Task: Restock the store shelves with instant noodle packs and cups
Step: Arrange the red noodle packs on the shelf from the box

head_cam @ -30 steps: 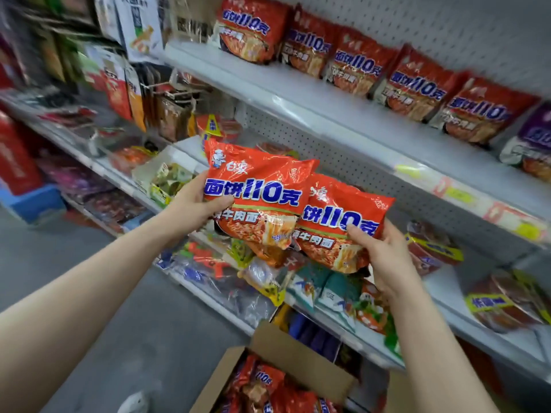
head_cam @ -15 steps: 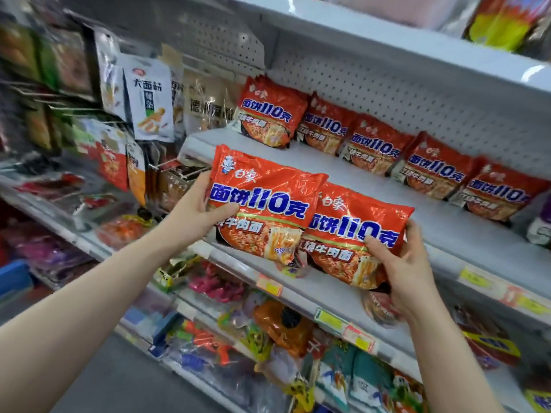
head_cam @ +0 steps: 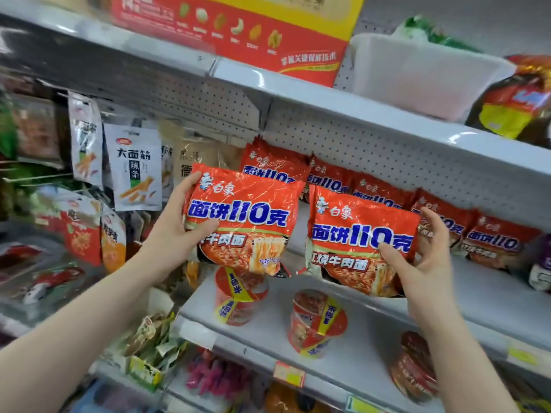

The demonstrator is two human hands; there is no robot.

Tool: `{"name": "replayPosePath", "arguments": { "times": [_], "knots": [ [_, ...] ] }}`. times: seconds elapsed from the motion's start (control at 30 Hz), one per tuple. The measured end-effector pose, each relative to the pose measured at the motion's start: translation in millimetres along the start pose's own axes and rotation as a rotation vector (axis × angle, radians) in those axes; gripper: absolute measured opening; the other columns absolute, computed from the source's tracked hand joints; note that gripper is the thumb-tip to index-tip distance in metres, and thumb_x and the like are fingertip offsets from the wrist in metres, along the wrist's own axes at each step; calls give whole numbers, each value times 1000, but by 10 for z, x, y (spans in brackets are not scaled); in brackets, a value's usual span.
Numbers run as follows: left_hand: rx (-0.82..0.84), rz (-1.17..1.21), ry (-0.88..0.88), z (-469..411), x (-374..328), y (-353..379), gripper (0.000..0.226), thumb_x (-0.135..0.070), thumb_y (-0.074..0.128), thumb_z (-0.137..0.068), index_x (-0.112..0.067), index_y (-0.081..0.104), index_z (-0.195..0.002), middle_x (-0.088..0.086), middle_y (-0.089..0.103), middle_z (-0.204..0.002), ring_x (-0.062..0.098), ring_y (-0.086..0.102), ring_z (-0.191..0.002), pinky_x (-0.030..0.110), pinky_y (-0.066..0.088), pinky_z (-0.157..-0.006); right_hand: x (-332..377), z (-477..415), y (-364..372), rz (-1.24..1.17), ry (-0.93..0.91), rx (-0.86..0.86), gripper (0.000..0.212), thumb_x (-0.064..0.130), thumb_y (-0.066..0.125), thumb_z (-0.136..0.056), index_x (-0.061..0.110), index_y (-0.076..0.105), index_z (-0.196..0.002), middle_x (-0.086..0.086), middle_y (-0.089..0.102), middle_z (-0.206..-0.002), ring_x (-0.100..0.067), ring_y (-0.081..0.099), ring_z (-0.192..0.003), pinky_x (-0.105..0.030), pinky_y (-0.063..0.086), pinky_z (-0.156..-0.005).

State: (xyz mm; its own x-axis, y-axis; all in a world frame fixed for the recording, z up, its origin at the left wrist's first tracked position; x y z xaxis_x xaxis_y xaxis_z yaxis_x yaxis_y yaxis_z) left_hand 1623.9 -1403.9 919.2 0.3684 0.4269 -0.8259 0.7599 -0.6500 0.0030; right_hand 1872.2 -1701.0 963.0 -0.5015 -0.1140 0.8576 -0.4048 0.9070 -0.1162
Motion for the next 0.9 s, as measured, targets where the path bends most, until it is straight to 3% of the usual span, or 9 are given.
{"name": "replayPosePath", "arguments": {
  "times": [0.13,0.2,0.33,0.43,0.6,0.77,0.9],
  "knots": [
    [-42,26,-49,-173,188,-165,82,-39,80,-78,-41,33,-145,-25,54,-124,-3,61,-107,20,57,-77,9,-289,59,22,-22,-52,58,12,70,-89,41,41,-130,5,60,-124,-14,64,-108,-31,61,-66],
    [-42,7,-70,-270,251,-193,82,-49,79,-71,-46,35,-141,-28,56,-120,-3,62,-105,25,58,-77,-50,-457,66,28,-20,-107,58,10,71,-89,33,41,-133,9,60,-118,-13,64,-107,-34,60,-73],
    [-55,-25,-58,-565,258,-93,71,-30,69,-81,-42,35,-141,-17,54,-125,-6,62,-100,22,58,-71,-276,-860,87,9,14,-160,61,6,70,-89,22,41,-140,8,61,-114,-15,65,-105,-44,57,-86],
    [-51,-10,-45,-858,253,75,68,-31,69,-78,-49,37,-134,-11,54,-129,4,62,-106,24,57,-74,-443,-1172,120,65,-17,-159,59,7,70,-89,22,42,-139,16,59,-108,-8,63,-100,-44,56,-89],
    [-41,-57,-12,-1336,319,467,65,-21,70,-84,-50,37,-131,-7,54,-130,8,61,-106,27,53,-75,-927,-1785,65,162,4,-200,63,24,77,-82,32,46,-136,2,62,-127,-25,58,-119,-56,49,-99],
    [-76,-99,-21,-1592,518,637,67,-12,67,-88,-46,34,-136,-9,55,-127,11,60,-109,38,54,-81,-1340,-2312,148,197,54,-171,63,12,73,-87,18,42,-142,-6,58,-134,-26,57,-121,-51,49,-102],
    [-100,-127,-39,-1646,641,630,67,-12,67,-89,-45,34,-137,-4,54,-129,12,60,-109,38,54,-83,-1587,-2499,458,157,127,-116,67,11,71,-89,18,37,-147,-5,57,-132,-27,58,-120,-51,50,-101]
  ]
}}
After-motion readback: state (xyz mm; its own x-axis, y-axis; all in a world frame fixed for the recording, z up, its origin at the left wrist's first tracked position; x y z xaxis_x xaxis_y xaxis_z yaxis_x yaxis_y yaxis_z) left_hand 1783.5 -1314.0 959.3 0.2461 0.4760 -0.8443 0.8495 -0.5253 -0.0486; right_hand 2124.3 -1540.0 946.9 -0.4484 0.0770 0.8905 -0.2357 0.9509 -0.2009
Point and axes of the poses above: each hand's wrist, its own z-axis away from the middle knuckle, its own y-axis out of the palm, x = y × z, the point moved 9 cm from there along -z, towards the middle knuckle
